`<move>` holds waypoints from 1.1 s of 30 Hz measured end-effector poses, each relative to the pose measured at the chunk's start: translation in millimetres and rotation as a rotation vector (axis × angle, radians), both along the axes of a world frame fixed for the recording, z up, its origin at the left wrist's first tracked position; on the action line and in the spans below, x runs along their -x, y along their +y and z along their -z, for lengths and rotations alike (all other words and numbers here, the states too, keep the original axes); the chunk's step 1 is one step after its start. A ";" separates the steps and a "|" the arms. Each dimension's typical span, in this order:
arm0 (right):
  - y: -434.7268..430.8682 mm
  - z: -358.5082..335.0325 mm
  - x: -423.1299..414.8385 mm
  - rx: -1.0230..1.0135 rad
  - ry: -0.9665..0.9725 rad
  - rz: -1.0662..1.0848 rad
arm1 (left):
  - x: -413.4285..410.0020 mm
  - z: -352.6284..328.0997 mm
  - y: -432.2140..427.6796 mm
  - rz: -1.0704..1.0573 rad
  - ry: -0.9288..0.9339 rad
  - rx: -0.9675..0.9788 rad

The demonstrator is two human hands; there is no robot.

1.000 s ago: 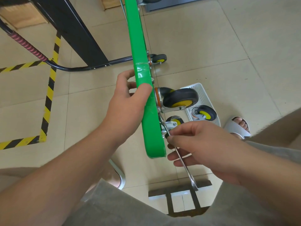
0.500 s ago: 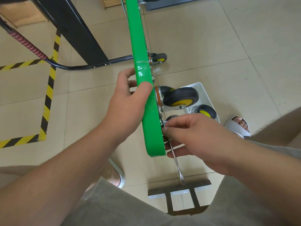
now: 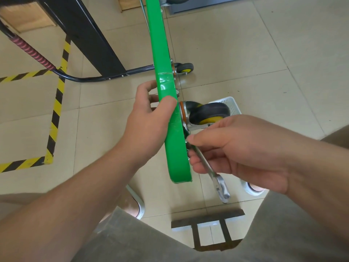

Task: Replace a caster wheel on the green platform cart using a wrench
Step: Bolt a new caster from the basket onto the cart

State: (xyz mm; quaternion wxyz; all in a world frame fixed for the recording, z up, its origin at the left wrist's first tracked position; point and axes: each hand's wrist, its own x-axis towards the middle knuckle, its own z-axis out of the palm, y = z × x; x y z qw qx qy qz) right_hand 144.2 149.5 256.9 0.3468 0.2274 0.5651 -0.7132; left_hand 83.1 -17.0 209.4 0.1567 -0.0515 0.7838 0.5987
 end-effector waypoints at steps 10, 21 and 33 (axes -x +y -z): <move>4.7 14.2 -28.3 -0.160 0.000 -0.086 | -0.5 0.1 0.1 0.011 -0.005 0.000; -4.3 38.6 -22.9 -0.222 0.070 -0.050 | -0.6 0.0 0.4 -0.003 0.001 0.003; -9.9 36.9 -19.9 -0.275 0.169 -0.056 | -0.3 -0.4 0.5 -0.002 0.004 0.004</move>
